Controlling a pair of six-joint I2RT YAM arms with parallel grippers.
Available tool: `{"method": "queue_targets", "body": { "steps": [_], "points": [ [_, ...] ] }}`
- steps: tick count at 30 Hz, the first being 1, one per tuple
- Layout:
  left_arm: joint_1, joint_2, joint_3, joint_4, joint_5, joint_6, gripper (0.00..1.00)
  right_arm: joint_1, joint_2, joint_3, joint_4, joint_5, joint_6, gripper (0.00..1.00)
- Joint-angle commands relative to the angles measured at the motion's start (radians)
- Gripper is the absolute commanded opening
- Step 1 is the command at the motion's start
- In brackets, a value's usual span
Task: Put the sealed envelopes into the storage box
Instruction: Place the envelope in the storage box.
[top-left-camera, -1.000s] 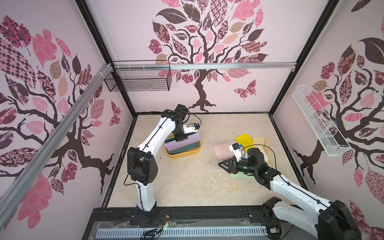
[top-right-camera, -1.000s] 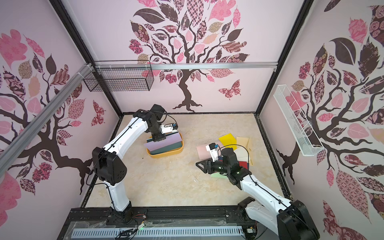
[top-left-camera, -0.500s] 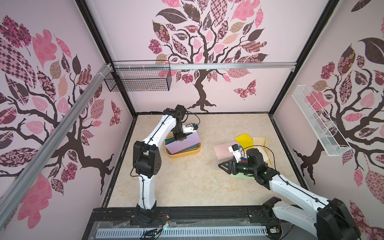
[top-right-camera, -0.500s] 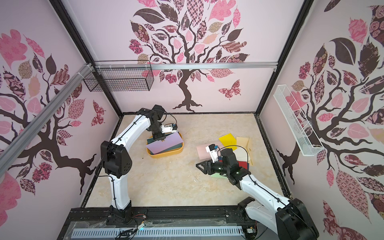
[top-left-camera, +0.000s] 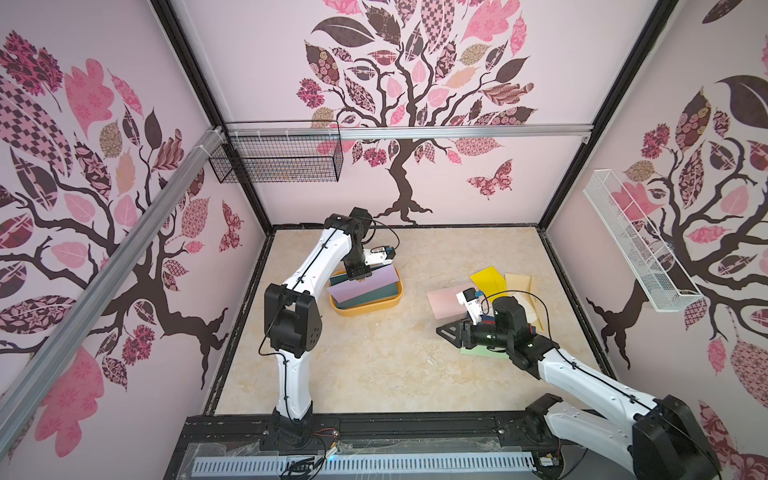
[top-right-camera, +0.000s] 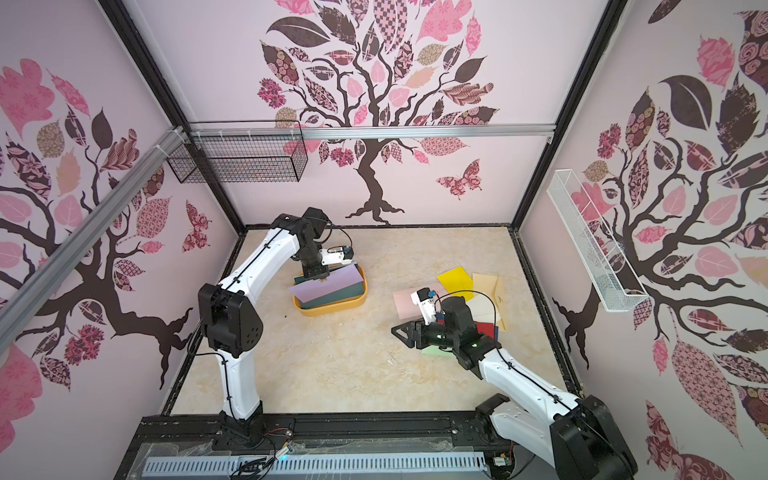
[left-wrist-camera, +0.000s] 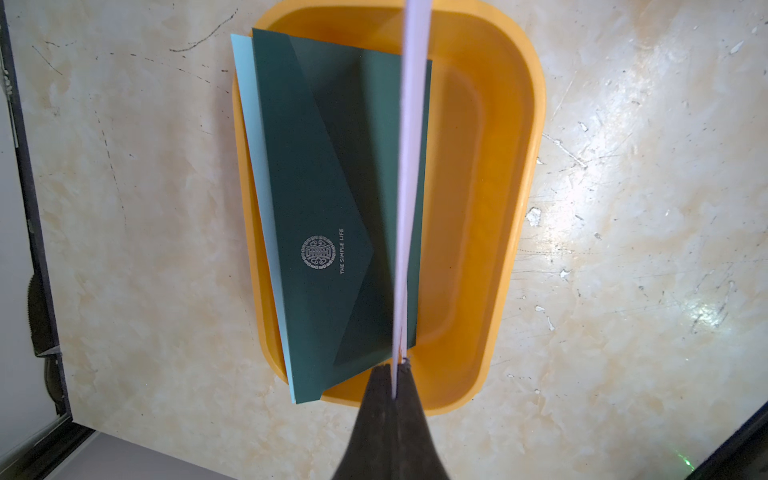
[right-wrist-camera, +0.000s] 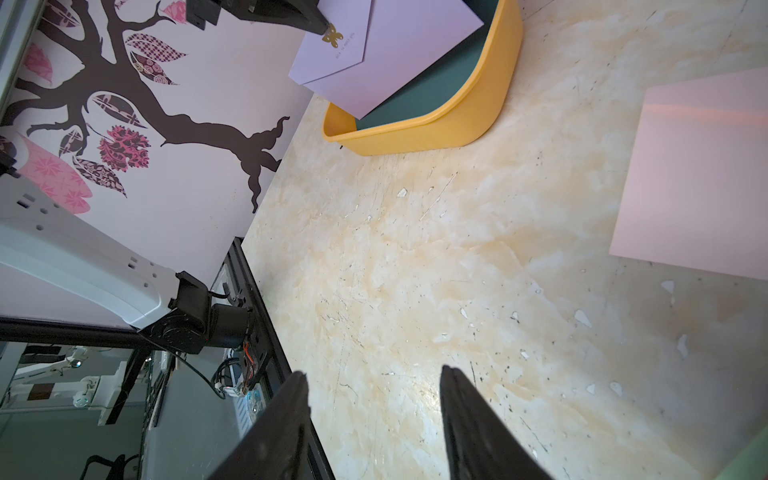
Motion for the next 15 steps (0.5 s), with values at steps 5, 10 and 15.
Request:
{"method": "queue_targets", "body": {
  "steps": [5,10,15],
  "points": [
    [0.000,0.019,0.002,-0.039,-0.019,0.001,0.00,0.003,0.004,-0.008,0.028,-0.015,0.013,0.55],
    [-0.009,0.063,0.017,-0.035,-0.028,0.002,0.00,0.003,0.010,-0.010,0.040,-0.023,0.018,0.55],
    [-0.021,0.119,0.065,-0.018,-0.078,-0.030,0.00,0.002,0.019,-0.014,0.051,-0.025,0.021,0.55]
  ]
}}
